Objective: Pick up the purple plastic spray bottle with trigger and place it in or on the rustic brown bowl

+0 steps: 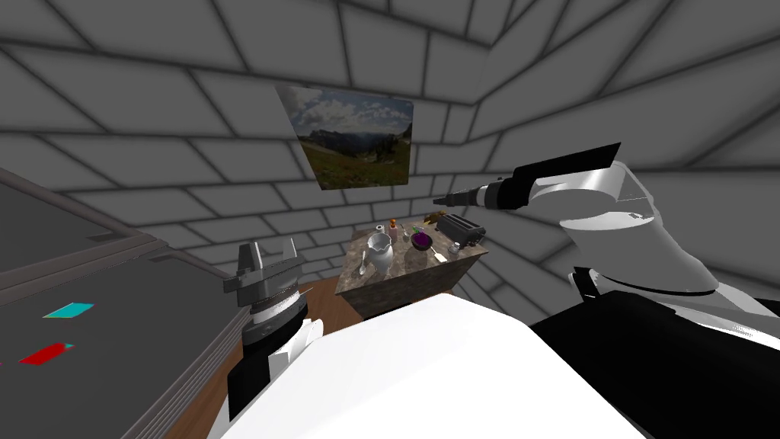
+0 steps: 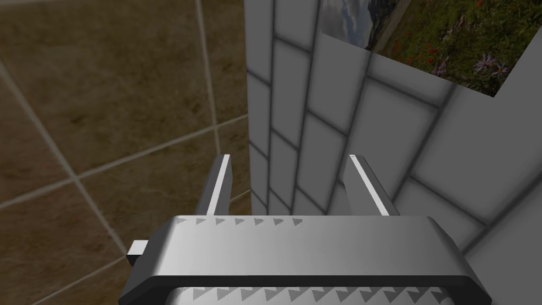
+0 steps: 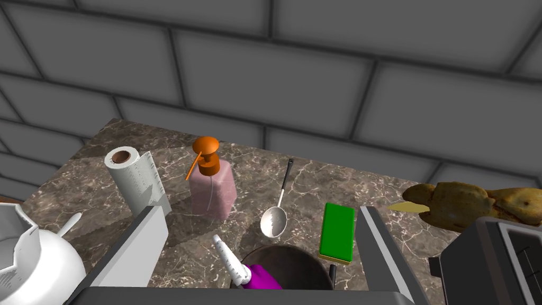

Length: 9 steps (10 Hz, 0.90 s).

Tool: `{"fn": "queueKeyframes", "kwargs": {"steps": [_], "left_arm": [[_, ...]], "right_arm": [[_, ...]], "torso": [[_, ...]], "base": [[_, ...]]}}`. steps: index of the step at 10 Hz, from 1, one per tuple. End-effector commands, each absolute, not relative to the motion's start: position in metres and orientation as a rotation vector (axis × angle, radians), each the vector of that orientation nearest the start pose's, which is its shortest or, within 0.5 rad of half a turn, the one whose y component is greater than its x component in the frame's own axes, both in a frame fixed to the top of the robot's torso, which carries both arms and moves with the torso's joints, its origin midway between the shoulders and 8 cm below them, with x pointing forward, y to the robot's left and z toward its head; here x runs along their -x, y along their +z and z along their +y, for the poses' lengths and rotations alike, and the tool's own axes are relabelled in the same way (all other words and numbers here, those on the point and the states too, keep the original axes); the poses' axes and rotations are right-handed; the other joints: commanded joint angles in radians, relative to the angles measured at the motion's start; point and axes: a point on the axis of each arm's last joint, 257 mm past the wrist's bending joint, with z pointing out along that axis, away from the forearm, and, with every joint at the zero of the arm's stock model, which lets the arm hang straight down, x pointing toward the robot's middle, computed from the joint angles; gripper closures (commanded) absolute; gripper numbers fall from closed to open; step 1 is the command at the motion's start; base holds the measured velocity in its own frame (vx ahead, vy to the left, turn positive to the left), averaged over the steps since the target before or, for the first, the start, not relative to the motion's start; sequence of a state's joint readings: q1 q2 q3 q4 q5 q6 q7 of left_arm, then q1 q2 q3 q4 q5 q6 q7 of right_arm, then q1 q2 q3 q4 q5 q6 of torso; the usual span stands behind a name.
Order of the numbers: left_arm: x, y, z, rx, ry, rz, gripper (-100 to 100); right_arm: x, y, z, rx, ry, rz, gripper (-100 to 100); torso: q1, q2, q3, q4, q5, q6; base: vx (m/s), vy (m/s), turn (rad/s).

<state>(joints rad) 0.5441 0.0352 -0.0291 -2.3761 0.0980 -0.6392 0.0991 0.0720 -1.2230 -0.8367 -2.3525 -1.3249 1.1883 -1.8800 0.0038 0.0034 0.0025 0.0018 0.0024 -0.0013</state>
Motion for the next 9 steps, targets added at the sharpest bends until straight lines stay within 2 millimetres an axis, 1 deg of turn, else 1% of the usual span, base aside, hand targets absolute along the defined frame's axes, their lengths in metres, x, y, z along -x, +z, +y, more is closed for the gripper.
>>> {"fn": "queueKeyframes", "kwargs": {"steps": [1, 2, 3, 4, 9], "left_arm": [[-0.2945, 0.0756, 0.2756, 0.569, -1.514, 0.420, 0], [-0.2945, 0.0756, 0.2756, 0.569, -1.514, 0.420, 0], [-0.2945, 0.0756, 0.2756, 0.569, -1.514, 0.420, 0], [-0.2945, 0.0756, 0.2756, 0.569, -1.514, 0.420, 0], [-0.2945, 0.0756, 0.2756, 0.569, -1.514, 0.420, 0]], "right_arm": [[-0.4028, 0.1273, -0.3538, 2.475, -1.828, -0.334, -100], [-0.4024, 0.1328, -0.3554, 2.476, -1.829, -0.330, -100], [-0.4020, 0.1290, -0.3538, 2.475, -1.828, -0.333, -100], [-0.4020, 0.1296, -0.3542, 2.475, -1.828, -0.332, 0], [-0.4020, 0.1295, -0.3541, 2.475, -1.828, -0.332, 0]], "torso": [[0.000, 0.000, 0.000, 0.000, 0.000, 0.000], [0.000, 0.000, 0.000, 0.000, 0.000, 0.000], [0.000, 0.000, 0.000, 0.000, 0.000, 0.000], [0.000, 0.000, 0.000, 0.000, 0.000, 0.000], [0.000, 0.000, 0.000, 0.000, 0.000, 0.000]], "base": [[-0.008, 0.002, 0.040], [-0.007, 0.003, 0.023], [0.000, 0.000, 0.000], [0.000, 0.000, 0.000], [0.000, 0.000, 0.000]]}}
